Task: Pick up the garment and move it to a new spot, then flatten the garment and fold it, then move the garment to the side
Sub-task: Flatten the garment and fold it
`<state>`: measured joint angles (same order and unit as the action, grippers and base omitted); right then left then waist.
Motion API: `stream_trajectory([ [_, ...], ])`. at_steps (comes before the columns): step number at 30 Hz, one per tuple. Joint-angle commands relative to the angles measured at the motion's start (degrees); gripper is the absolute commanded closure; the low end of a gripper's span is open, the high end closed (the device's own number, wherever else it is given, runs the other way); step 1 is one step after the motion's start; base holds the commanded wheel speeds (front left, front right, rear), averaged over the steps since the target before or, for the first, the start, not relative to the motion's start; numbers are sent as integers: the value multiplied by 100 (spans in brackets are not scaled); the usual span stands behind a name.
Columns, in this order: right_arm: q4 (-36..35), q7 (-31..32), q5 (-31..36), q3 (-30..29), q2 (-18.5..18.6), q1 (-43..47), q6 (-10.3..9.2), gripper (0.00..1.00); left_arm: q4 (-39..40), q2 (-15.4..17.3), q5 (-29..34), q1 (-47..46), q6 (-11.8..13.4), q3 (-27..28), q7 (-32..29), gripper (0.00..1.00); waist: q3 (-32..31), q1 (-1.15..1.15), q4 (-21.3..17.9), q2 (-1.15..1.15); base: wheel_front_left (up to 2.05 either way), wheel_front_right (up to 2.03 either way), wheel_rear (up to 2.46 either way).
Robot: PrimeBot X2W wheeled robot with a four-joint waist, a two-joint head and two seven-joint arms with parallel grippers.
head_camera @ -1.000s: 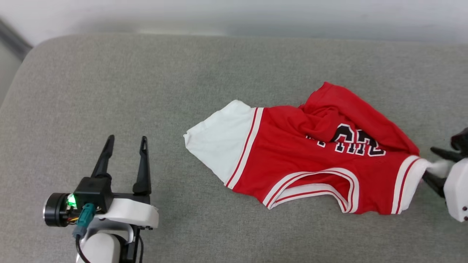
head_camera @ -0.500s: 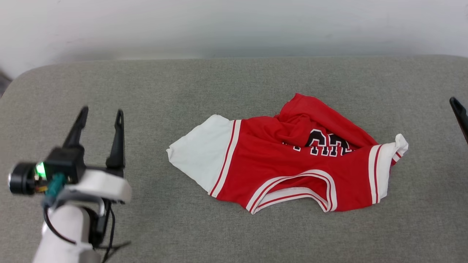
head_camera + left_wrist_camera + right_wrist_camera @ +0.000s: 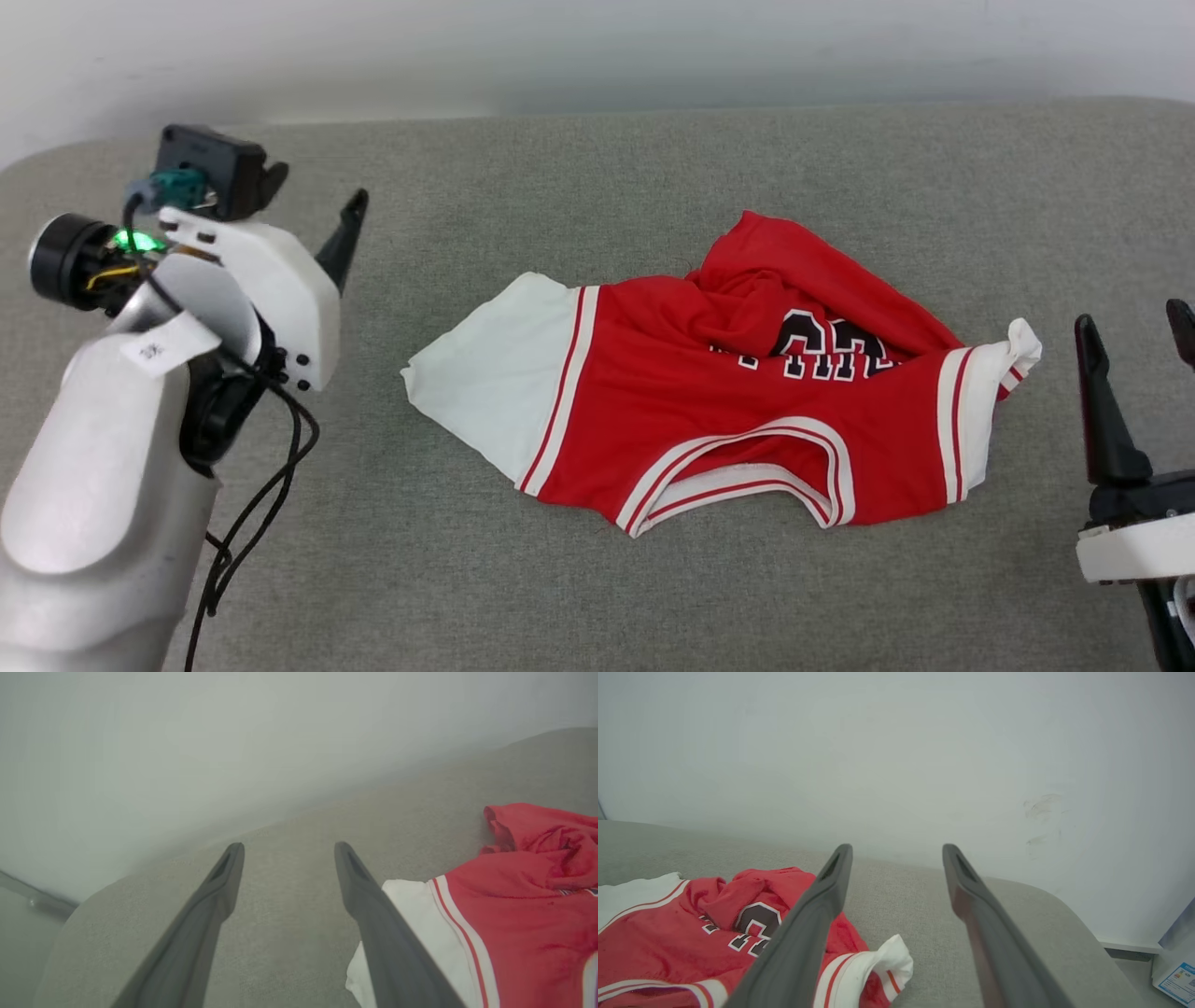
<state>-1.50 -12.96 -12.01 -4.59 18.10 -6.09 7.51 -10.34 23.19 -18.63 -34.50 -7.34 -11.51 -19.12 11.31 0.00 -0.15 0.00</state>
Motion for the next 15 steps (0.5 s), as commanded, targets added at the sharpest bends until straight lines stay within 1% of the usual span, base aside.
stream_trajectory([
  [1, -188, 51, 88, -54, -152, 137, -4, 0, -10, 198, -301, -216, -3, -329, -481, 0, 93, 0, -48, 0, 0, 0, 0],
  [3, -346, 117, 181, -73, -270, 218, -4, 0, -43, 392, -773, -434, -1, -670, -1102, 0, 173, 0, -86, 0, 0, 0, 0],
  [6, -478, 137, 271, -67, -359, 248, -4, 0, -128, 684, -1282, -716, -2, -1158, -1928, 0, 285, 0, -152, 0, 0, 0, 0],
  [8, -550, 166, 316, -47, -419, 239, -4, 0, -202, 790, -1582, -867, -3, -1407, -2364, 0, 365, 0, -207, 0, 0, 0, 0],
  [12, -525, 131, 343, 22, -424, 112, -3, 0, -426, 958, -1959, -1082, -4, -1893, -3036, 0, 522, 0, -317, 0, 0, 0, 0],
  [15, -542, 118, 396, 77, -463, 21, -4, 0, -647, 1019, -2146, -1191, -4, -2174, -3358, 0, 653, 0, -402, 0, 0, 0, 0],
])
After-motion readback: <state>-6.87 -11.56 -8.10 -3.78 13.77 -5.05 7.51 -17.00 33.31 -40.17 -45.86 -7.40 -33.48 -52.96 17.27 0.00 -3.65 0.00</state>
